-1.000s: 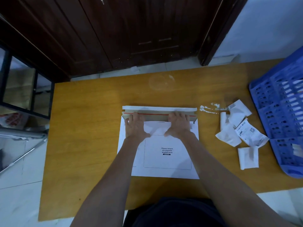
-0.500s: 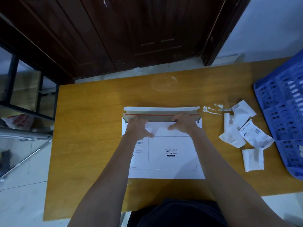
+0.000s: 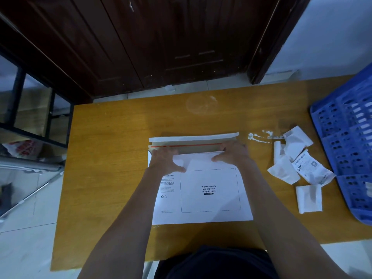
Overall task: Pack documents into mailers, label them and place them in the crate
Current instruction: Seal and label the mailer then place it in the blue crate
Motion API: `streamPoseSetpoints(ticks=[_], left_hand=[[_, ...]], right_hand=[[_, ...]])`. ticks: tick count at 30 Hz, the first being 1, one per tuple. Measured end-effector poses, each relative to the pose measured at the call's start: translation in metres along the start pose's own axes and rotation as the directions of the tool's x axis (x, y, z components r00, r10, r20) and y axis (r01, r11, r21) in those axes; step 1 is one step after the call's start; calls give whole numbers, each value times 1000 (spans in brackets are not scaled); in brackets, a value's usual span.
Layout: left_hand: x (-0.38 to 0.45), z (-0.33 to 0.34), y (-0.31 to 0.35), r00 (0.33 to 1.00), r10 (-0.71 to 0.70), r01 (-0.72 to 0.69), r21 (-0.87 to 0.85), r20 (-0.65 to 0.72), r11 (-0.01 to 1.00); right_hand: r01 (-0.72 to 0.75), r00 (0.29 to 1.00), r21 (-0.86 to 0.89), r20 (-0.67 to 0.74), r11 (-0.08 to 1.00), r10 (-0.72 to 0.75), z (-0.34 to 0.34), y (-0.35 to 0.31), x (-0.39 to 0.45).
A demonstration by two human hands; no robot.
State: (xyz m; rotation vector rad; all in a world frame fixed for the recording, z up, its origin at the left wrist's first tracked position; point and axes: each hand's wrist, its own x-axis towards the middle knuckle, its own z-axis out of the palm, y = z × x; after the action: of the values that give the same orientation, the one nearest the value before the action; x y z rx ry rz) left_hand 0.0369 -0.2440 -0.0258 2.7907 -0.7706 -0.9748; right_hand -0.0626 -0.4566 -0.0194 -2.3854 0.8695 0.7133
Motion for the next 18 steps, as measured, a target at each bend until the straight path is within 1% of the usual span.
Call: streamPoseSetpoints(ticks=[2, 8, 13, 18], left_hand=[[-2, 0, 1, 1000, -18, 19, 83, -25, 996], [-4, 3, -2, 998, -38, 44, 131, -52, 990], [-6, 1, 1, 996, -60, 73, 260, -59, 963], [-7, 1, 3, 995, -48, 70, 255, -93, 964]], right_hand=[[-6, 1000, 12, -5, 1000, 6, 0, 2, 2], [11, 1000, -11, -15, 1000, -12, 3, 2, 3], [26, 1000, -40, -2, 999, -26, 3, 3, 4], [6, 1000, -47, -8, 999, -6, 3, 3, 4]])
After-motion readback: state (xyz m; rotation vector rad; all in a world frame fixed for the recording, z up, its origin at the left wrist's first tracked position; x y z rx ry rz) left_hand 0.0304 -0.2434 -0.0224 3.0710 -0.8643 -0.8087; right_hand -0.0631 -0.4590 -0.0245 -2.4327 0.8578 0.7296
